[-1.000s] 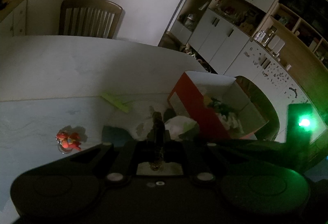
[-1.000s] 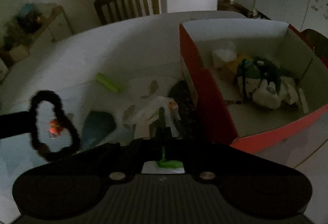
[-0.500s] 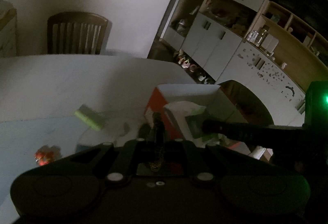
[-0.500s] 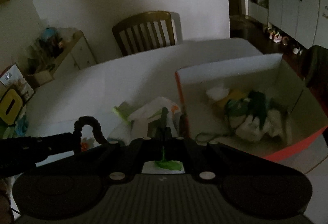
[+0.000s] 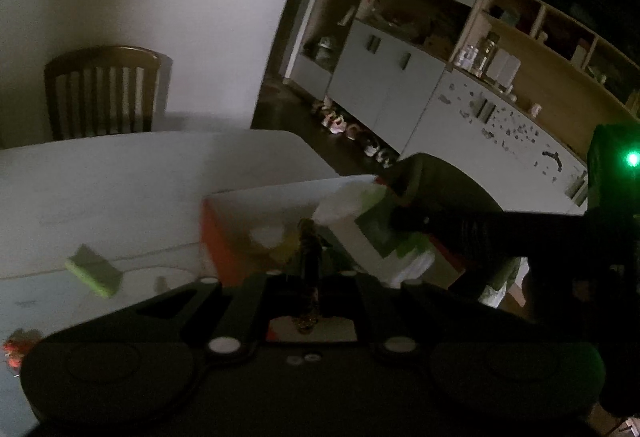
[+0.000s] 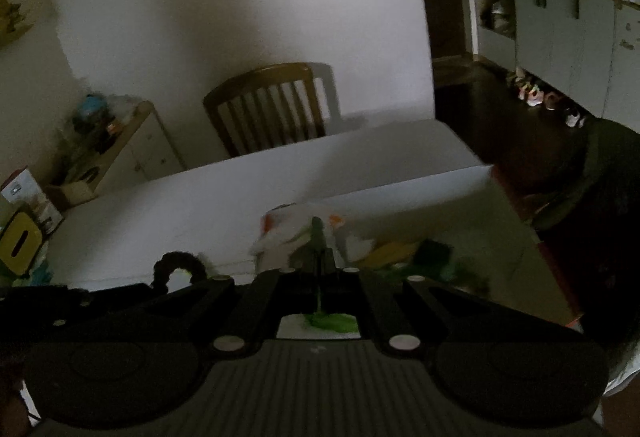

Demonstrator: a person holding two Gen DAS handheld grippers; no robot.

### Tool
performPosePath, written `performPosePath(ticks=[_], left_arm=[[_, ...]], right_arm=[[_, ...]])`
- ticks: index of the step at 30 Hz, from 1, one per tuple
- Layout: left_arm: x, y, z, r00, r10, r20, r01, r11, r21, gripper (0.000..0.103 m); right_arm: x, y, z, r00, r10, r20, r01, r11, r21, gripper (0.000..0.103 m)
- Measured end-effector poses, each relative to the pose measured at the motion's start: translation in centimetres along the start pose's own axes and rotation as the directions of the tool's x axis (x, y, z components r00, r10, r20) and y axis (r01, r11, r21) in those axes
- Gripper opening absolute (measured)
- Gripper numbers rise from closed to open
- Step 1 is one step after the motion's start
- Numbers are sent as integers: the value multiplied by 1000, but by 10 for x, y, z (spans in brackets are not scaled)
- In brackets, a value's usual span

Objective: Organize objects
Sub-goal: 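Lower and release the bracelet with the left gripper while the right releases the clear bag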

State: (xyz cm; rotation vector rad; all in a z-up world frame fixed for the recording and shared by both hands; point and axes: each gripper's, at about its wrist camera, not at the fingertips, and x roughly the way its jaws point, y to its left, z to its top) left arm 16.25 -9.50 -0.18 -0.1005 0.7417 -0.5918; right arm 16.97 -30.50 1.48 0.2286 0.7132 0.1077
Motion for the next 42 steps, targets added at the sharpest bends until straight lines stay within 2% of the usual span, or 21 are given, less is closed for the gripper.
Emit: performPosePath(ticks=[9,17,21,26,33,38,42], left_arm=[[62,-39,-1,997,-36,-74,37,999,13,4],[113,-43,-11,987,-44,-153,41,999,-18,4],[131,-42,-17,980,-28,-198,23,999,-28,4],[146,-38,-22,968,26,-251,-30,999,-13,4],[165,-33,-24,943,74,-326,-77,997,4,4],[175,-32,-26,925,103,-366,-104,994,15,8],[177,-33,-28,919,122,-376,-123,992,21,16]], right_arm=[[12,-71,4,998,-56,-29,57,998,27,1],[41,-103,-15,992,-86,-88,87,996,5,1],[50,-110,-24,990,-76,-118,75,997,-17,1],[60,-113,-33,983,-69,-167,64,997,-34,1],[64,-115,-42,977,-51,-205,43,998,-41,1],[64,-118,-41,970,-39,-239,30,999,-44,2],[62,-119,-39,968,-42,-248,32,999,-44,2]])
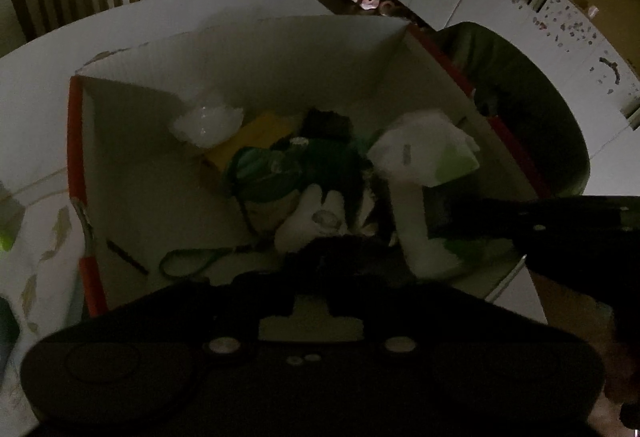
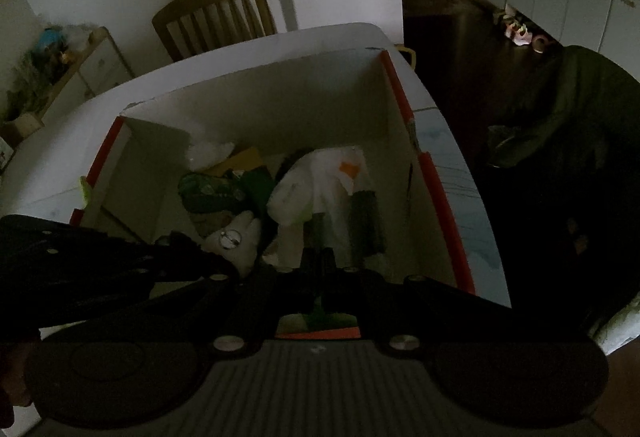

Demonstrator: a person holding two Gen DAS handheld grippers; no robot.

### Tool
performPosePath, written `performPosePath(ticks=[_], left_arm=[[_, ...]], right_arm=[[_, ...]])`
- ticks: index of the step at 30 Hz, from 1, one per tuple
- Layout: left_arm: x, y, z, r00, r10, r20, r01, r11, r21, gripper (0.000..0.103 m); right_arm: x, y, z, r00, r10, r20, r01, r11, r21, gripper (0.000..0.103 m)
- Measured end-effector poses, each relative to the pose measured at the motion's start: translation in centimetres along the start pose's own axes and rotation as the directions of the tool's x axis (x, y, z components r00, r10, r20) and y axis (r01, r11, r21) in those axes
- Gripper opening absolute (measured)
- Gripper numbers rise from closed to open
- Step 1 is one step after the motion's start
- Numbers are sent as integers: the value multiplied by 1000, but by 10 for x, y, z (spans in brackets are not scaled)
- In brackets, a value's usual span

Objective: Organize objects
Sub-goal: 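Lower and release the bracelet with the left gripper while the right releases the clear bag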

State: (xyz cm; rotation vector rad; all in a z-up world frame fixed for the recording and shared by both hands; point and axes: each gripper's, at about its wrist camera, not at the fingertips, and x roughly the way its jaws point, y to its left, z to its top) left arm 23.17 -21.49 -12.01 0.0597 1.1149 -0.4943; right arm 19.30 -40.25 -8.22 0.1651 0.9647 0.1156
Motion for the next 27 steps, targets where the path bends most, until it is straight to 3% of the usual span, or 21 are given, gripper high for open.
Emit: performPosePath(ticks=[5,7,17,24,27], left_arm=[[-1,0,-3,1000,20,1,-20,1000,-15,23],[-4,-1,-5,1000,26,7,-26,999,-19,32],[-28,-7,-12,997,36,71,-35,999,-17,53],[-58,-10,-18,990,17,143,-14,1000,-27,65],[-72,-13,-21,984,16,176,-15,1000,-8,73]], right_arm=[[-5,-5,1,1000,24,-6,-24,1000,8,3],[-8,-5,0,1000,26,-4,-26,1000,-1,3],[-25,-1,-3,999,44,-7,-44,999,-25,5],[-40,3,-3,998,65,13,-65,998,-25,10],[-48,6,-3,996,81,24,-80,996,-30,19]])
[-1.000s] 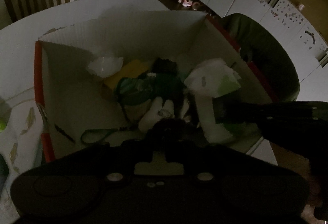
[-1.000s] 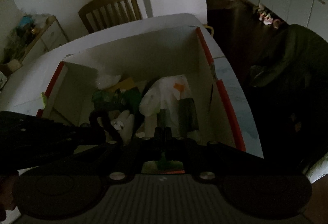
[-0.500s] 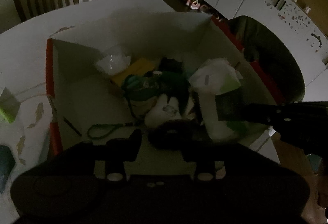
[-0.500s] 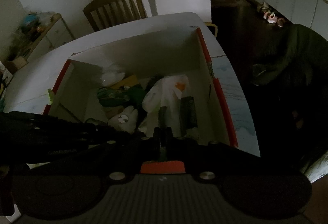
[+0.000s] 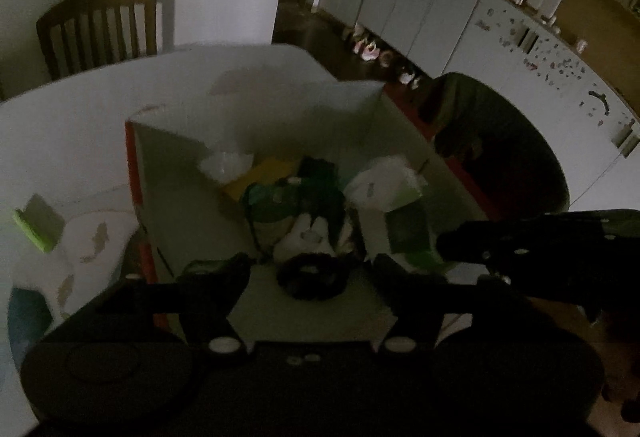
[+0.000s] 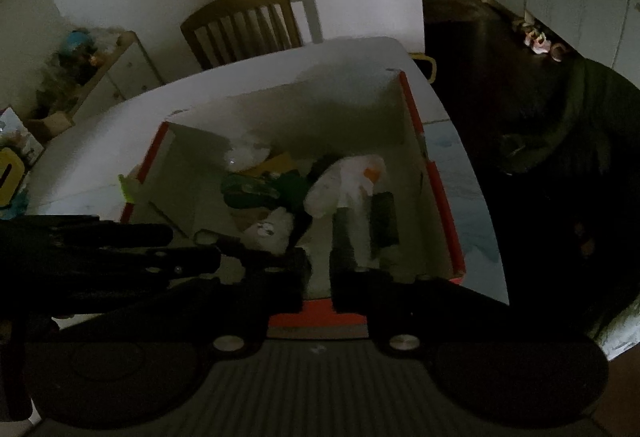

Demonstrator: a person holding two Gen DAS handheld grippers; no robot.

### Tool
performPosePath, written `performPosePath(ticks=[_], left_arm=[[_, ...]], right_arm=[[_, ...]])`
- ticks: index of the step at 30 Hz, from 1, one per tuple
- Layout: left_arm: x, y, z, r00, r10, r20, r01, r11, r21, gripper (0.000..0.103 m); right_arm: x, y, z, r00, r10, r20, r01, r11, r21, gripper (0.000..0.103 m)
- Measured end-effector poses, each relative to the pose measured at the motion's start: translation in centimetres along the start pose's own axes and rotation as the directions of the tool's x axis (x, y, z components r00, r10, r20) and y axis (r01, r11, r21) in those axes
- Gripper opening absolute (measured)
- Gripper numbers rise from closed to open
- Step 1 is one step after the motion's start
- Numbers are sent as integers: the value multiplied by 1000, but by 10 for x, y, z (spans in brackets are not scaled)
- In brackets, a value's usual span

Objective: Organize objects
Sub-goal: 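Lower and release the bracelet with the left gripper while the right releases the clear bag, then move both tools back to the orange toy and green tube on the table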

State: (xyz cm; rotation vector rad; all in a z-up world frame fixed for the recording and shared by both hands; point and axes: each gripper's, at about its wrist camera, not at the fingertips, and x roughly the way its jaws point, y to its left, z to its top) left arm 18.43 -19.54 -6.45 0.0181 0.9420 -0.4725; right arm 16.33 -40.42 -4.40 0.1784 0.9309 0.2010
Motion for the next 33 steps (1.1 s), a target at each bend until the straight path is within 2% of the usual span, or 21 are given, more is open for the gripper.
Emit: performPosePath(ticks=[2,4,6,9,12,15,21,27,33], left_arm=[[-10,-1,-1,1000,-7,25,6,1000,8,75],[-19,0,-3,999,-13,43,12,1000,15,79],[-28,3,-5,998,-21,62,20,1000,16,83],[-42,12,-8,996,-29,87,28,1000,6,85],[-55,23,-13,994,-28,107,29,1000,-7,87],[-67,35,-17,992,-18,125,20,1000,-11,91],[-92,68,-27,988,-5,152,11,999,-35,97],[-115,107,-39,984,32,175,-22,998,-56,102],[-133,153,-50,981,51,187,-37,996,-79,103]], right_arm=[[-5,3,0,1000,10,8,-10,1000,-2,29],[-11,7,-1,1000,17,20,-17,1000,-3,45],[-15,13,-2,999,24,33,-24,1000,-1,52],[-20,20,-3,999,33,35,-33,999,-2,53],[-25,31,-4,998,34,48,-33,999,-14,62],[-29,44,-4,997,45,55,-44,999,-19,63],[-33,77,-6,992,96,86,-94,995,-22,75],[-26,122,-8,988,120,95,-117,992,-44,77],[-12,172,-9,988,130,85,-124,989,-75,77]])
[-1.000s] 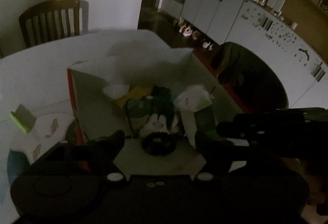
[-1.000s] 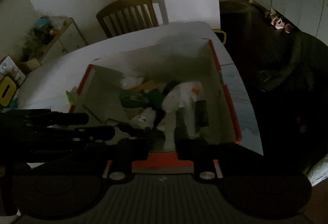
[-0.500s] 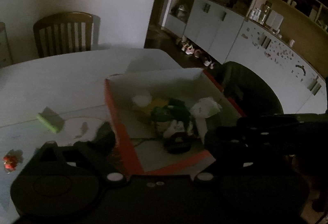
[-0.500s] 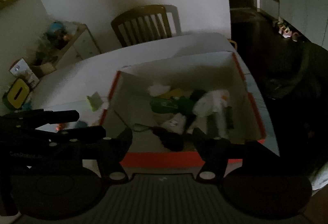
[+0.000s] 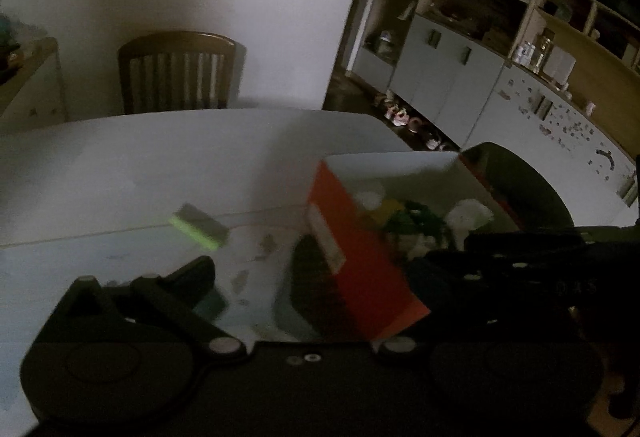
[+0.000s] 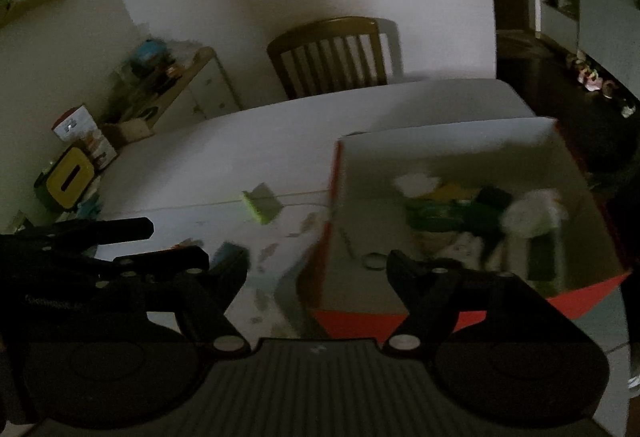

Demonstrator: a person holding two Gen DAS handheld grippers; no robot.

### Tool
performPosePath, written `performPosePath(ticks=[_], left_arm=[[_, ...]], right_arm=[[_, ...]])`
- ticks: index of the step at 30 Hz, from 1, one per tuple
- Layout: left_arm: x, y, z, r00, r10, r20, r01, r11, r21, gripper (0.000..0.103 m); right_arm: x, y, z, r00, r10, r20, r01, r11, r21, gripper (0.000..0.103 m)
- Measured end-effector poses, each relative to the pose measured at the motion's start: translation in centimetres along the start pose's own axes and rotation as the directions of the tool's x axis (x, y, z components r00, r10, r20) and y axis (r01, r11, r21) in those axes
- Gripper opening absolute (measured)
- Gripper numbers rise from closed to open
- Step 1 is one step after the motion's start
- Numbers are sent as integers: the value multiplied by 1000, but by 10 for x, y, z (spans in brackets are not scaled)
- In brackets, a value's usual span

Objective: Organize objects
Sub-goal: 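Move both tools back to the orange toy and green tube on the table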

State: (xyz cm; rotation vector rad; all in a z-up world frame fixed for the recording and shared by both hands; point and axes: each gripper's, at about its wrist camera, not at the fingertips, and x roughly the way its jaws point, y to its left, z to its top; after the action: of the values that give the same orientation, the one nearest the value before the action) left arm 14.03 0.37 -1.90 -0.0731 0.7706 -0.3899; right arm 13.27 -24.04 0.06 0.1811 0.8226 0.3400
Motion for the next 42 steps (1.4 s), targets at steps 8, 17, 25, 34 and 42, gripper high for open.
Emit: performPosePath(ticks=[8,17,25,34,42], left_arm=[[-5,67,-12,999,52,-14,-52,997,-56,103],[15,129,-25,993,109,-51,-115,983,-145,103],[46,163,-40,983,157,-90,-173,961,-214,103],[70,180,-50,973,200,-118,-222,950,-220,102],[83,180,-59,971,206,-122,-227,954,-195,88]], right_arm=[[37,55,6,1000,0,-21,0,999,-32,77],[96,92,15,997,-29,-67,24,997,-79,77],[153,107,26,992,-53,-116,39,992,-120,77],[219,107,35,978,-81,-194,52,987,-151,77],[260,100,36,964,-120,-239,82,983,-166,77]])
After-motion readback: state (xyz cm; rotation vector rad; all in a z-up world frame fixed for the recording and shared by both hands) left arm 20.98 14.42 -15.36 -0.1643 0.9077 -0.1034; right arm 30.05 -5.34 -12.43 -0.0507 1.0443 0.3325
